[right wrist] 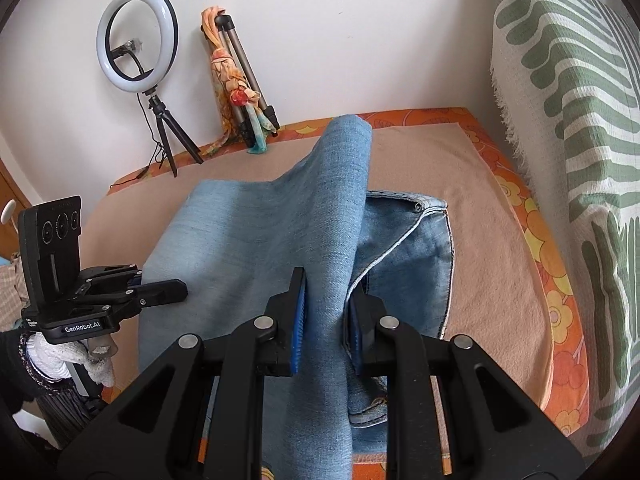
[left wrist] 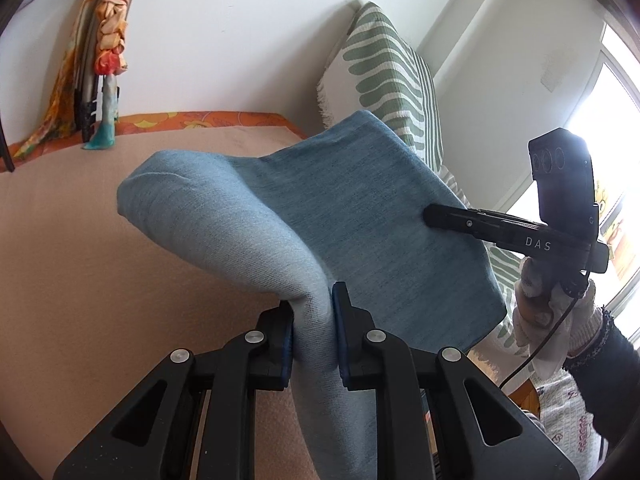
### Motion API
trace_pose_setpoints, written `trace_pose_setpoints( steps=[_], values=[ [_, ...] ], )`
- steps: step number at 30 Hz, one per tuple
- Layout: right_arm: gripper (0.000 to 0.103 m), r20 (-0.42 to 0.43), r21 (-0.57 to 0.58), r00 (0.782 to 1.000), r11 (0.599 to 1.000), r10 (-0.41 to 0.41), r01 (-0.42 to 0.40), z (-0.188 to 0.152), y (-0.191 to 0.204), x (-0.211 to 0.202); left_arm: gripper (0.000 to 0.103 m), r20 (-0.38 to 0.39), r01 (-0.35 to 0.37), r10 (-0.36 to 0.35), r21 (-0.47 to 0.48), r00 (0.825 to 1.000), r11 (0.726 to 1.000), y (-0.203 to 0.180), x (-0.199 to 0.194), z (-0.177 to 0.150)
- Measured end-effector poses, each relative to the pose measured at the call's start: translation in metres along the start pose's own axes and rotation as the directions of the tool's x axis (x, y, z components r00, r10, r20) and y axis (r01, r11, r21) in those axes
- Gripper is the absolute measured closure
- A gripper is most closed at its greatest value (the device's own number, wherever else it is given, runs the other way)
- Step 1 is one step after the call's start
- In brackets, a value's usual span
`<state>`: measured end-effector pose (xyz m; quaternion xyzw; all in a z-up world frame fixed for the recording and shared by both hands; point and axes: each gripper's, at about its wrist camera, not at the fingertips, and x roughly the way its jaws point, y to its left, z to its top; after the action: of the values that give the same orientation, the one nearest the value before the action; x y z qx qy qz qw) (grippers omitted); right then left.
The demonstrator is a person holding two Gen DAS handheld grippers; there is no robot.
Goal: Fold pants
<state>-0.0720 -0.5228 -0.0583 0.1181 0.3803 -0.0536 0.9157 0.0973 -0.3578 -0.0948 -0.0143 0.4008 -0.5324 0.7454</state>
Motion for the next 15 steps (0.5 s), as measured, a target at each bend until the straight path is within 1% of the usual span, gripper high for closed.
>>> trace_pose_setpoints(
  steps=[7,15],
  values=[
    [0.084,0.037,-0.009,0.999,1.0,-0.013,0.014,0.047,-0.009,0.013,0.088,0.039,-0.016,0.015,0.017,0.999,1.0,0.013,0.012,0.043],
    [0.084,0.059,-0.01,0.998,1.0,-0.026,0.026,0.096,-0.034,0.045,0.088,0.048,-0.028,0.027,0.027,0.998,0.999,0.035,0.042,0.093]
  ],
)
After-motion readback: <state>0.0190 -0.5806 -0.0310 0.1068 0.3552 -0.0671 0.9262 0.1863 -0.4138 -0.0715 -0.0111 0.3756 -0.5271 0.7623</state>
